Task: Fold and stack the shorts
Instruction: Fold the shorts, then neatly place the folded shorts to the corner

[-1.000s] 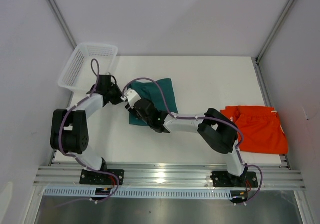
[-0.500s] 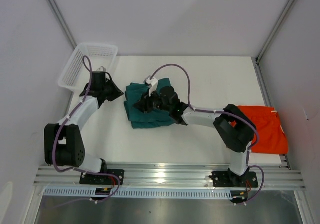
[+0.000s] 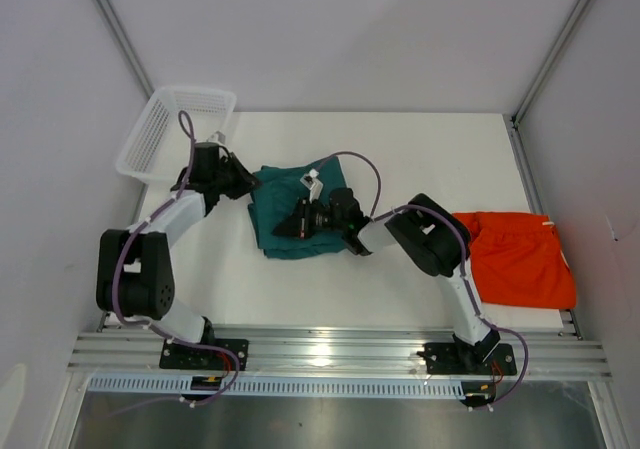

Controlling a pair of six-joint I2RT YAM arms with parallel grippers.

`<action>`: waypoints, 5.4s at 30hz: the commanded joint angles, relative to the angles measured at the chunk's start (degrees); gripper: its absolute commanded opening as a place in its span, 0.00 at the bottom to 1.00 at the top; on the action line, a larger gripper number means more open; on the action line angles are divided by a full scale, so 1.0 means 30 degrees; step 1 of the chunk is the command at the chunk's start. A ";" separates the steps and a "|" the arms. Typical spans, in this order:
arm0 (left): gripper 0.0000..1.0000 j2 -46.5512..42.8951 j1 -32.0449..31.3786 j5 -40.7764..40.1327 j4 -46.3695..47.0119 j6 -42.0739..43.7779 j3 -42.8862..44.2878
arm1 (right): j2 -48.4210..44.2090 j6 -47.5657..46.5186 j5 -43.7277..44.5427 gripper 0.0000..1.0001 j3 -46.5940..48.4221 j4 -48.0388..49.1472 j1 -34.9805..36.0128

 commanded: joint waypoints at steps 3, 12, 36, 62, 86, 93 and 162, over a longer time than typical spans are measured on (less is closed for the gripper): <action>0.08 0.2322 -0.0779 0.1284 0.1635 -0.0486 0.0591 | 0.1527 0.2825 -0.1034 0.10 -0.1729 0.4872 0.0162; 0.06 0.3704 -0.1043 0.0818 0.2515 -0.0633 0.0913 | 0.1034 0.1010 -0.0652 0.19 -0.1413 0.2738 0.0162; 0.10 -0.4381 -0.1746 -0.1645 -0.1763 0.0745 -0.0199 | -0.3571 -0.7486 0.3861 0.82 0.7048 -1.8526 -0.6925; 0.15 -1.2147 -0.3709 -0.3227 -0.1647 -0.1101 -0.7200 | 0.1127 -0.2340 0.1976 0.00 0.6981 -1.1117 -0.8538; 0.61 -1.1707 -0.4149 -0.4457 -0.3520 -0.0486 -0.7115 | -1.5809 0.4585 2.2757 0.99 -0.8061 -2.2668 0.9567; 0.82 -1.1883 -0.3828 -0.5307 -0.5775 0.0362 -0.5652 | -1.5028 0.0457 1.5207 0.99 -0.8590 -1.7226 0.5646; 0.92 -0.9279 -0.2070 -0.3461 0.0169 0.1067 -0.9458 | -0.9312 -0.5086 0.5295 0.94 -0.5632 -1.7012 -0.5376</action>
